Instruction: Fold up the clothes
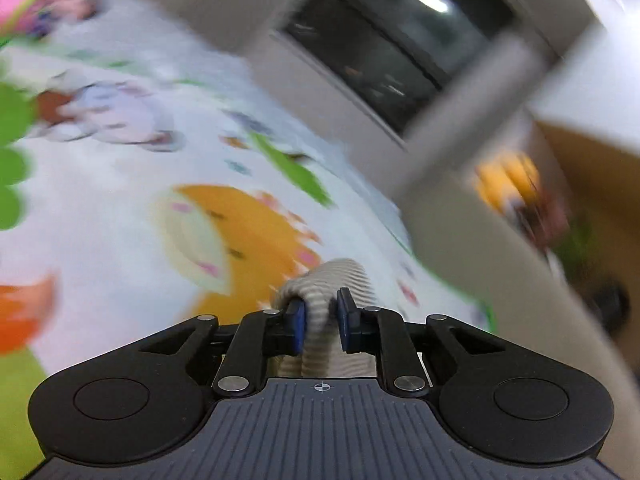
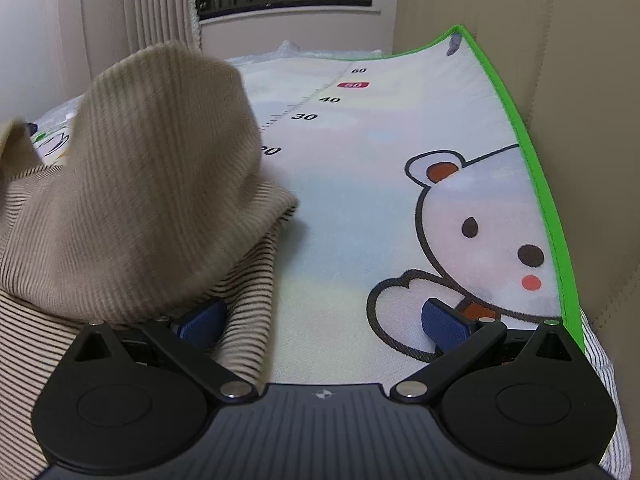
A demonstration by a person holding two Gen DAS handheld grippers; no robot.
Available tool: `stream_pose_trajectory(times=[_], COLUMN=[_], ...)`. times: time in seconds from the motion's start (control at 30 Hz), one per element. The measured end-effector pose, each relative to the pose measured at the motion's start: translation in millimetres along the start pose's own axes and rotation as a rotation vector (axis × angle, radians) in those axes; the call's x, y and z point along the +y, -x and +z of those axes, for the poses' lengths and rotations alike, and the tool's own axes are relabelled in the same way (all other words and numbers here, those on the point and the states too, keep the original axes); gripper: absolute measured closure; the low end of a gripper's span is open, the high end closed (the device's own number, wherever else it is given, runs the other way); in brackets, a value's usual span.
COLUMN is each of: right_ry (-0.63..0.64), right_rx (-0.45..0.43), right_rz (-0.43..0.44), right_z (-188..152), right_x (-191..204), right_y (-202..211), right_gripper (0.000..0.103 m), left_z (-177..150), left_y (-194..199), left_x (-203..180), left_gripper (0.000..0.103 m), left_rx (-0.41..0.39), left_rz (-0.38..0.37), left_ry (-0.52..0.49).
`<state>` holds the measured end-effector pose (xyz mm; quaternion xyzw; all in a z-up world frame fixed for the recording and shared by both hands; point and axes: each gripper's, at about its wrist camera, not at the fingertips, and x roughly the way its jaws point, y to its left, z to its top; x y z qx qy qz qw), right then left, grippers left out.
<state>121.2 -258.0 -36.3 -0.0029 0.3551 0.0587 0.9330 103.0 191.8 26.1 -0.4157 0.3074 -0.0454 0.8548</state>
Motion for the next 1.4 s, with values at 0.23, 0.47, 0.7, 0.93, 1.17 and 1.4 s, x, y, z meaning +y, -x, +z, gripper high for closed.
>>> stream_pose_trajectory(times=[0.23, 0.47, 0.7, 0.93, 1.17, 1.4], right_ry=[0.302, 0.596, 0.478, 0.122, 0.077, 0.112], right_rx=[-0.276, -0.192, -0.136, -0.364, -0.434, -0.439], right_rz=[0.055, 0.276, 0.238, -0.198, -0.262, -0.080], right_z=[22, -1, 24, 106, 124, 131], right_x=[63, 172, 142, -15, -58, 9], right_y=[73, 49, 10, 67, 91, 69], right_gripper=[0.019, 0.021, 0.089, 0.091, 0.091, 0.091], left_z=[44, 43, 21, -38, -65, -60], left_y=[10, 37, 60, 7, -30, -11], left_x=[85, 107, 26, -38, -42, -29], left_gripper=[0.018, 0.013, 0.005, 0.003, 0.002, 0.001], left_rx=[-0.016, -0.057, -0.161, -0.077, 0.002, -0.014], left_rz=[0.061, 0.091, 0.122, 0.024, 0.009, 0.057], left_ry=[0.307, 0.294, -0.191, -0.542, -0.578, -0.552])
